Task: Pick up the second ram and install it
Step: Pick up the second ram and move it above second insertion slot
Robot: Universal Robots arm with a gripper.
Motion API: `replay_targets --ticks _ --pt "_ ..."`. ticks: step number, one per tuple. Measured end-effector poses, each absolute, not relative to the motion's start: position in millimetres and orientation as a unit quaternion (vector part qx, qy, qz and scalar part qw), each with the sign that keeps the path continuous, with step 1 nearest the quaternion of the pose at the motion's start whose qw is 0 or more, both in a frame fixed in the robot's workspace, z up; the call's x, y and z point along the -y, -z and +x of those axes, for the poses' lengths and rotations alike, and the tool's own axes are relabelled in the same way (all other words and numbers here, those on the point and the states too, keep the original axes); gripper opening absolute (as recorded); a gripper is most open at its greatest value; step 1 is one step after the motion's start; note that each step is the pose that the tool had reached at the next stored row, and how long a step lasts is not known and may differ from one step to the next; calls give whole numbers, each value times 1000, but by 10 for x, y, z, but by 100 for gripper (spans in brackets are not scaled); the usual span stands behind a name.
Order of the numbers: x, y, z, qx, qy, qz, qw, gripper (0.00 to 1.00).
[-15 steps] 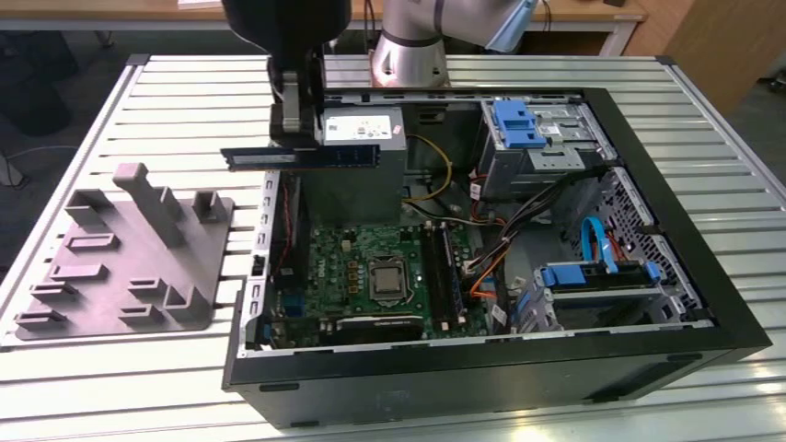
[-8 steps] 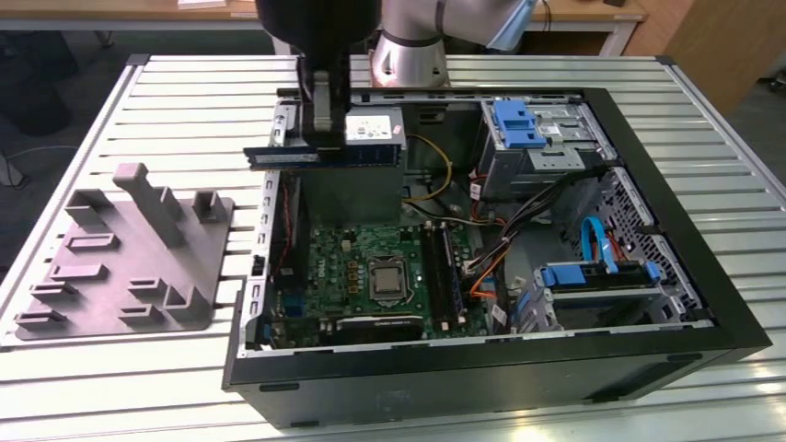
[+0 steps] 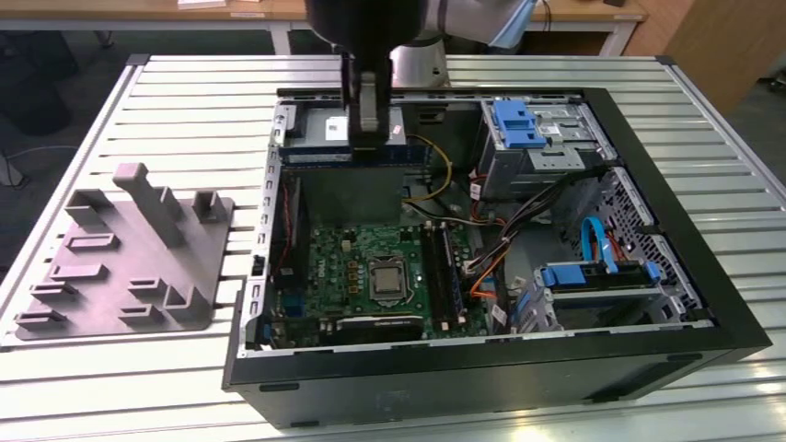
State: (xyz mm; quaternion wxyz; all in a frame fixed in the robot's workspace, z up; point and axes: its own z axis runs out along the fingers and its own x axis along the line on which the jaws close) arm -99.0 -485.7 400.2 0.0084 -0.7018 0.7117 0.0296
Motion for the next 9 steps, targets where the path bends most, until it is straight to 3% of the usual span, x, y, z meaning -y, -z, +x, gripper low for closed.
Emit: replay_targets --ticks 9 --pt "4857 -3845 -728 -712 -30 -702 7 14"
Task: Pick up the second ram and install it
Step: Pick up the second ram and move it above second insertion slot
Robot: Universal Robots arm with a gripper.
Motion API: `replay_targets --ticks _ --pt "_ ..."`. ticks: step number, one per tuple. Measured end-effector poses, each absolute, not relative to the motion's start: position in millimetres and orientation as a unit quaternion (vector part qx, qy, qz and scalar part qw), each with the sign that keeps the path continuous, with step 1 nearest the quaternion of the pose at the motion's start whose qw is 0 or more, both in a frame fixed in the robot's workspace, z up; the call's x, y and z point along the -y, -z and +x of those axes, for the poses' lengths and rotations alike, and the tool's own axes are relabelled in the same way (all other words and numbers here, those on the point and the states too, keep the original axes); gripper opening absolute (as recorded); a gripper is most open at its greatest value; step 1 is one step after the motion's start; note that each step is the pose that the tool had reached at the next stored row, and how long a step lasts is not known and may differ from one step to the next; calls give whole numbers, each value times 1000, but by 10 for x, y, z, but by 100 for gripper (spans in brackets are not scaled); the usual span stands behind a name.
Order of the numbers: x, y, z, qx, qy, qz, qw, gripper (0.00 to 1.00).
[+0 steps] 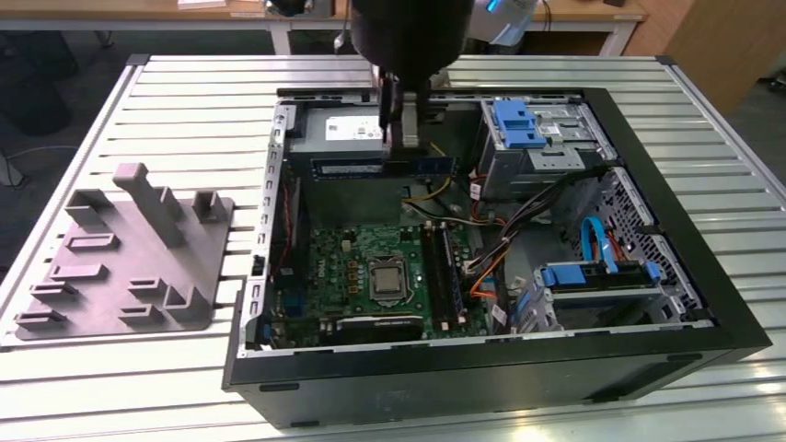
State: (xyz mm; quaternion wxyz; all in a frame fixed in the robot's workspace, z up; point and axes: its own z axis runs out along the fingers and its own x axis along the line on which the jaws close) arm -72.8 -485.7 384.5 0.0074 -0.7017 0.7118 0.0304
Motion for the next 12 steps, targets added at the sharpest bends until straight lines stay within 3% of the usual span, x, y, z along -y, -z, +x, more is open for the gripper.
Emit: replay_targets --ticks 12 --pt "4857 -3626 -495 -712 -30 -702 8 14"
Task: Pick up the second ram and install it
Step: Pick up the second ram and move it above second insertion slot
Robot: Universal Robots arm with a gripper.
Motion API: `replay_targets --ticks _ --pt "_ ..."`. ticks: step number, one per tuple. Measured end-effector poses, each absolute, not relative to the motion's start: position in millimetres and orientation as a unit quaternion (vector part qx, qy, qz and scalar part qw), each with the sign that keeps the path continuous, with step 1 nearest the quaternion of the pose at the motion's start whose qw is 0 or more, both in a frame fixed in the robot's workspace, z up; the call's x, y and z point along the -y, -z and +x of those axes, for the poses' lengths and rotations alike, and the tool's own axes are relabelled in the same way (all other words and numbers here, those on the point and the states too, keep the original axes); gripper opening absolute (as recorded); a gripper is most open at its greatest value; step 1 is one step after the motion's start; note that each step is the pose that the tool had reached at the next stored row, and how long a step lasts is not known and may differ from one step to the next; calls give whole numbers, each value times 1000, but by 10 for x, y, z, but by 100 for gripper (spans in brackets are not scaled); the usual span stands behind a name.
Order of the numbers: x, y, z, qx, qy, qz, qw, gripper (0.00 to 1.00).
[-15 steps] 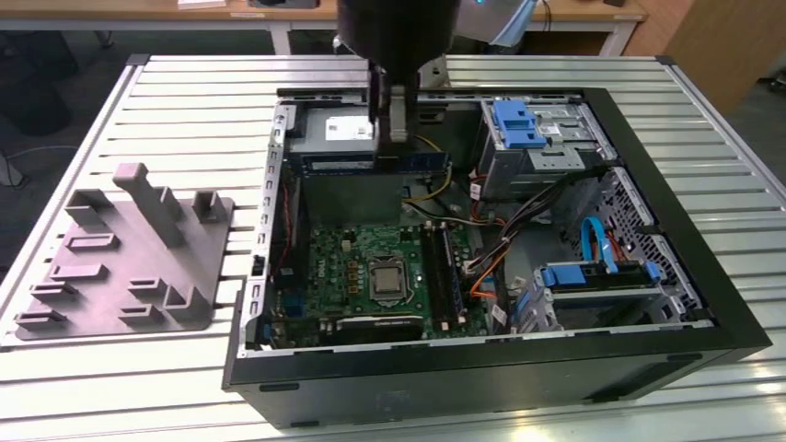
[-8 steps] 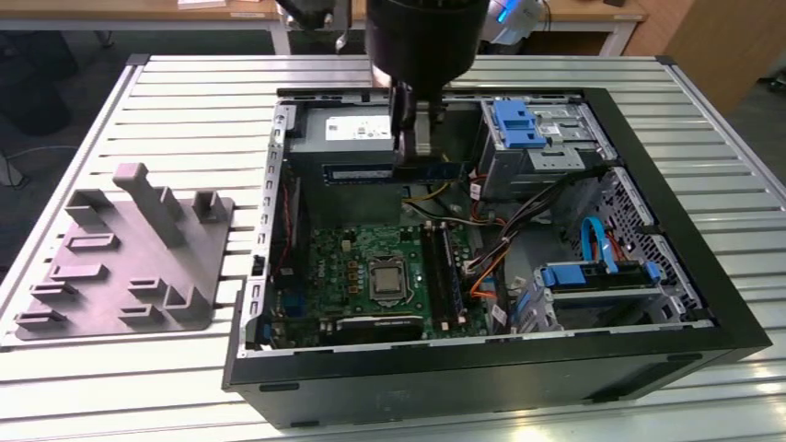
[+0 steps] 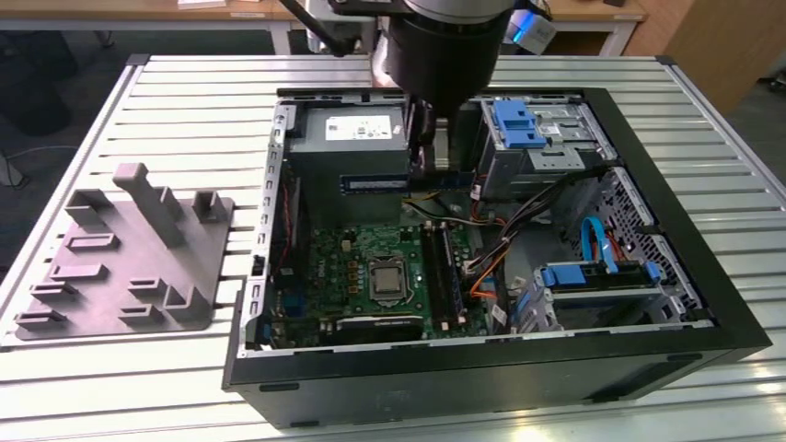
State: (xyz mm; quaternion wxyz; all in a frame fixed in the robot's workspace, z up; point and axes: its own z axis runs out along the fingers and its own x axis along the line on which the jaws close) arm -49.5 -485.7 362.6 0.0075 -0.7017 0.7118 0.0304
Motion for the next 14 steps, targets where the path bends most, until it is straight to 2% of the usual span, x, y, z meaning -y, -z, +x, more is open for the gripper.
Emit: replay_targets --ticks 14 --pt "4857 -3371 -334 -712 -30 -702 8 14"
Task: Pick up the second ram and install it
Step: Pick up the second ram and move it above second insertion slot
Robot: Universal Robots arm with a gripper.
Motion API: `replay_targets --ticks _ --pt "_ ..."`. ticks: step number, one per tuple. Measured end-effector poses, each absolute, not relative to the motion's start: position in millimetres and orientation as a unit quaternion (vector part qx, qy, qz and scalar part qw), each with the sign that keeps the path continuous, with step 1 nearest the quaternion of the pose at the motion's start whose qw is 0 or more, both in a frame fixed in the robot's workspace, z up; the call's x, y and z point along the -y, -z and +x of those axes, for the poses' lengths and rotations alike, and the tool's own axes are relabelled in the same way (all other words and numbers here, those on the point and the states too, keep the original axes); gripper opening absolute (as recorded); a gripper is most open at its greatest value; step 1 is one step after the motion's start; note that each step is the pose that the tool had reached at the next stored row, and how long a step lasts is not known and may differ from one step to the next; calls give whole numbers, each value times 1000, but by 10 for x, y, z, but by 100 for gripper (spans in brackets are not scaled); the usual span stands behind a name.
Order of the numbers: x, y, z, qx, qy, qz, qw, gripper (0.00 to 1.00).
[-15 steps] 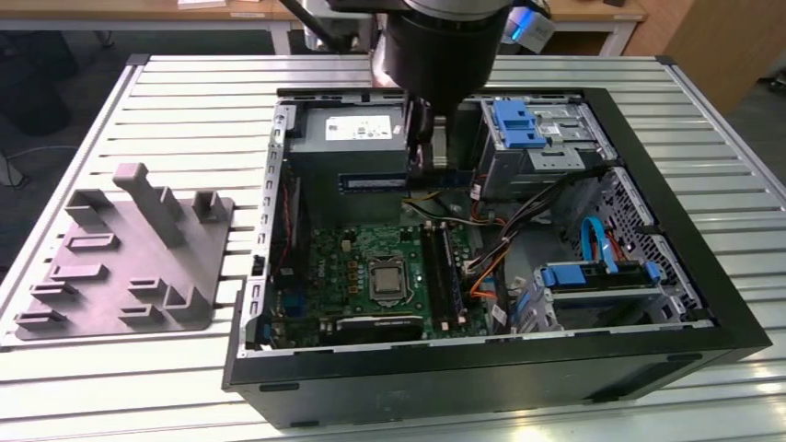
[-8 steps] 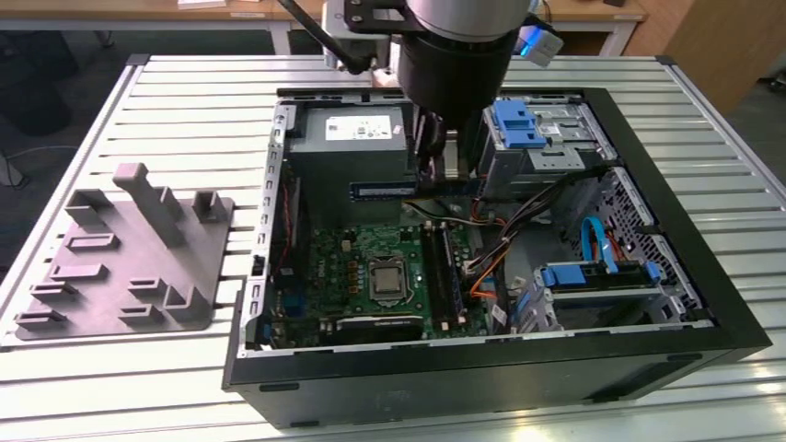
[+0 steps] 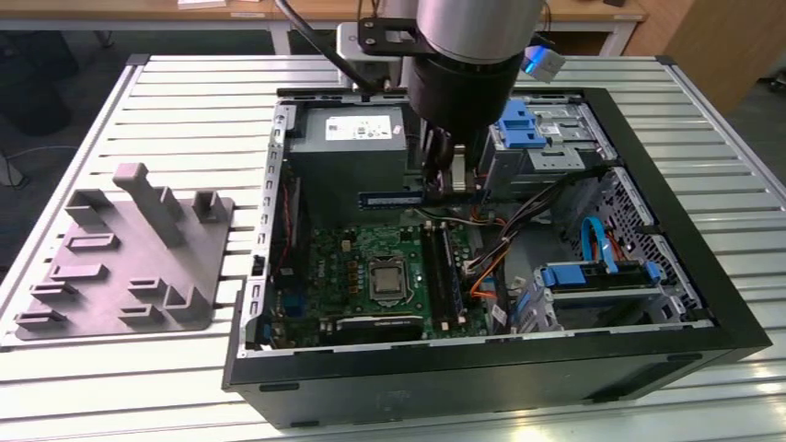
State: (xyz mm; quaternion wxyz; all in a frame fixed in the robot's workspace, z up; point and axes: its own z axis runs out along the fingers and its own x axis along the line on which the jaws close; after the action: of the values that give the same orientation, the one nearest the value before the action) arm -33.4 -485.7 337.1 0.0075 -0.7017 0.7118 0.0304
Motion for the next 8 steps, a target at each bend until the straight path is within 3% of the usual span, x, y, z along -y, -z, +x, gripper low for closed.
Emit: replay_targets --ticks 8 --pt "4860 -3226 -309 -712 -30 -702 8 14"
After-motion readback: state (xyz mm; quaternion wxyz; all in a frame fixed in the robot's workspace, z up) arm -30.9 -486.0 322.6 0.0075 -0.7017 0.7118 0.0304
